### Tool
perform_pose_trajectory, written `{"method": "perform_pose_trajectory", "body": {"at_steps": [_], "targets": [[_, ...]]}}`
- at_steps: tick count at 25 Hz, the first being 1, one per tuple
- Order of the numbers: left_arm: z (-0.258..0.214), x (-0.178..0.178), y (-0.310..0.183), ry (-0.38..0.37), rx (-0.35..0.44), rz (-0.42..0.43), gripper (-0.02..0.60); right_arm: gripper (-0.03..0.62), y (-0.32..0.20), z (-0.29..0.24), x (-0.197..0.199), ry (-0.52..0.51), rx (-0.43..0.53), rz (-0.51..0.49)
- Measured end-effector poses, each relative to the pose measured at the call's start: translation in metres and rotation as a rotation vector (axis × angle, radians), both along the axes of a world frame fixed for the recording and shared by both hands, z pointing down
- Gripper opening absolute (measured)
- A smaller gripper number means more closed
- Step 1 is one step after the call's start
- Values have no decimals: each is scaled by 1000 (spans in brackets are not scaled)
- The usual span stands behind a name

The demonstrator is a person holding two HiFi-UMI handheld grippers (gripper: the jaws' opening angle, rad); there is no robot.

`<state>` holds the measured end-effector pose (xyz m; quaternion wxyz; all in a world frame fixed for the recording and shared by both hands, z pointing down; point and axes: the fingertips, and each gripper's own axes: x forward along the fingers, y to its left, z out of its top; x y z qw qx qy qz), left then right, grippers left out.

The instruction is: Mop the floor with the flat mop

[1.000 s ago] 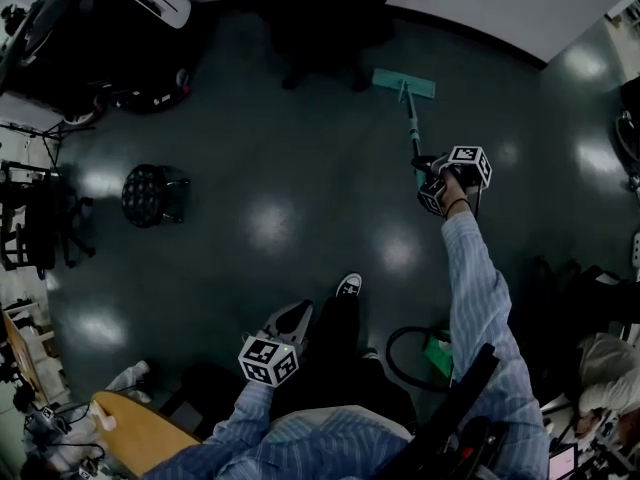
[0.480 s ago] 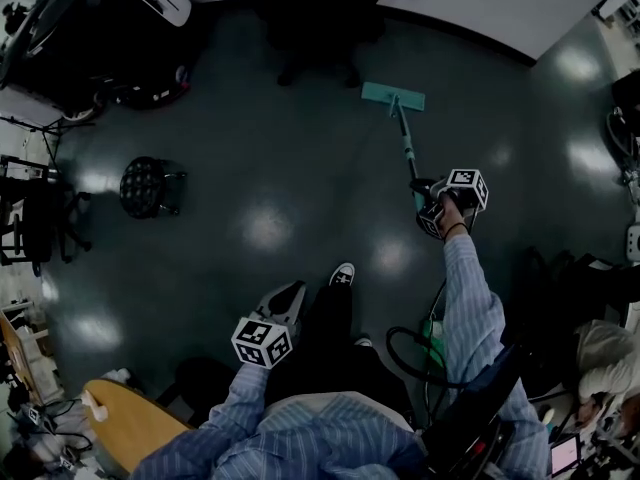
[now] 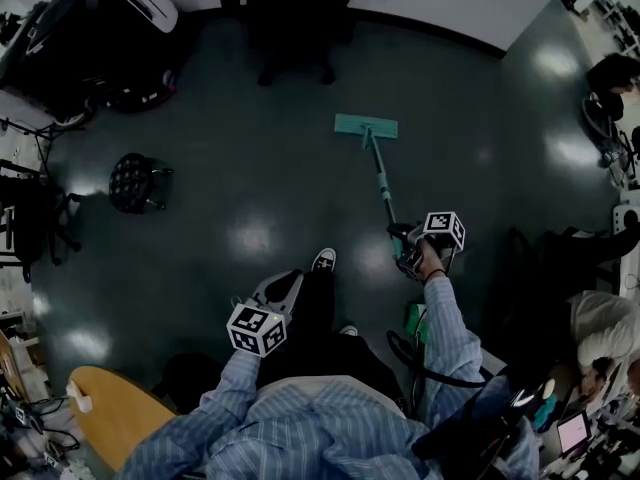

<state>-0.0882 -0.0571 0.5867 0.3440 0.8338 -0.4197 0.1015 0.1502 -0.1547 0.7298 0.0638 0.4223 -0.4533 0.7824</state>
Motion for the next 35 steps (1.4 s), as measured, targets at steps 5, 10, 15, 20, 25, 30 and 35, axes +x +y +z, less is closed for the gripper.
{"method": "perform_pose_trajectory", "body": {"at_steps": [5, 10, 15, 20, 25, 30, 35], "targets": [[-9, 17, 35, 8, 37, 15, 15, 113, 88, 0, 10, -13, -7, -23], [-13, 30, 77, 14, 67, 21, 15, 114, 173, -4, 12, -37, -12, -15], [-14, 39, 124, 35, 81, 2, 15, 114, 261, -9, 11, -47, -21, -20], [-27, 55, 146, -6, 163, 42, 15, 114, 340, -17, 19, -53, -36, -79], [-45, 81, 168, 36, 220, 82, 15, 114, 399, -21, 32, -56, -49, -110], [-50, 94, 198, 32, 240, 115, 15, 114, 441, -32, 44, -48, -60, -142], [-52, 101, 219, 36, 244, 124, 15, 114, 482, -45, 61, -47, -78, -203]]}}
